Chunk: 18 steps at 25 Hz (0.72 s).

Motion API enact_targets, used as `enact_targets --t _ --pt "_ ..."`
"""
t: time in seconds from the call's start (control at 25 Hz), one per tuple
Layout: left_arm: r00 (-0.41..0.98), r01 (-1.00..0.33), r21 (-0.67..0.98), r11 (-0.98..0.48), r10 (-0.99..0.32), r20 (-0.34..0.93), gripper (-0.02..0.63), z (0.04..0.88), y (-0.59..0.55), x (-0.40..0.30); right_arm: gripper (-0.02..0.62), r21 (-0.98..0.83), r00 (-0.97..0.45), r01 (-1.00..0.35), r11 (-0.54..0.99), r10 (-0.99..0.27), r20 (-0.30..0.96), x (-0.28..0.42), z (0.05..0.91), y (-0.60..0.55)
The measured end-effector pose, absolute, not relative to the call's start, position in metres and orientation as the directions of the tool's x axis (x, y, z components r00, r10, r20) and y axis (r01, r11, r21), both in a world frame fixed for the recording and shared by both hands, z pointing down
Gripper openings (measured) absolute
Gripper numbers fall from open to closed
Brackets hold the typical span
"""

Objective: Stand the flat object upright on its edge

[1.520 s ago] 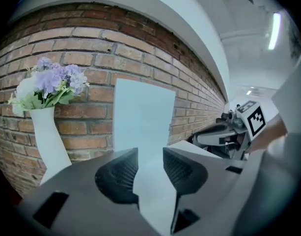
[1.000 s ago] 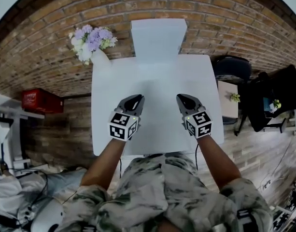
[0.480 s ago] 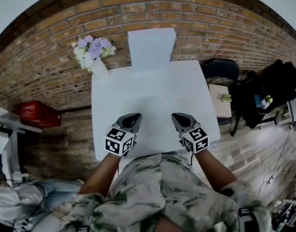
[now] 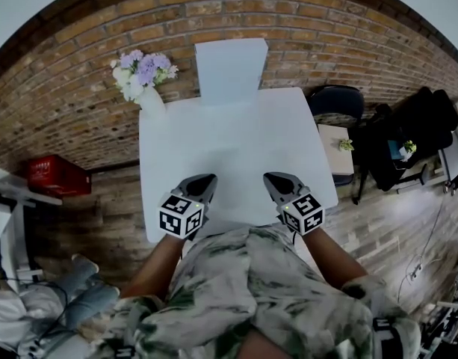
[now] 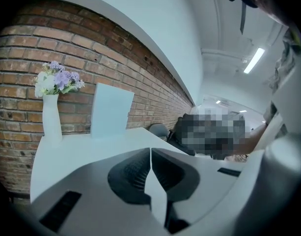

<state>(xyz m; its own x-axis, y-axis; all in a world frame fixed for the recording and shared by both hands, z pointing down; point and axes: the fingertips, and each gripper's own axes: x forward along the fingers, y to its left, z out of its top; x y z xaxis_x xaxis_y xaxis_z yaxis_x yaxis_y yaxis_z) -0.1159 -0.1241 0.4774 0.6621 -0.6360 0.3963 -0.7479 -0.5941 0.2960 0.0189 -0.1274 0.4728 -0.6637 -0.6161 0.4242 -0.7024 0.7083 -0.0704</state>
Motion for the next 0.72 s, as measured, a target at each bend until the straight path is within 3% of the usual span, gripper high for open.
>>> enact_targets --t 0.72 --pt "0.676 -0.734 0.325 -0.596 -0.600 0.428 0.025 0.492 -0.104 -0.117 0.021 -0.095 -0.688 -0.680 0.727 -0.587 0.427 0.006 0.476 -0.120"
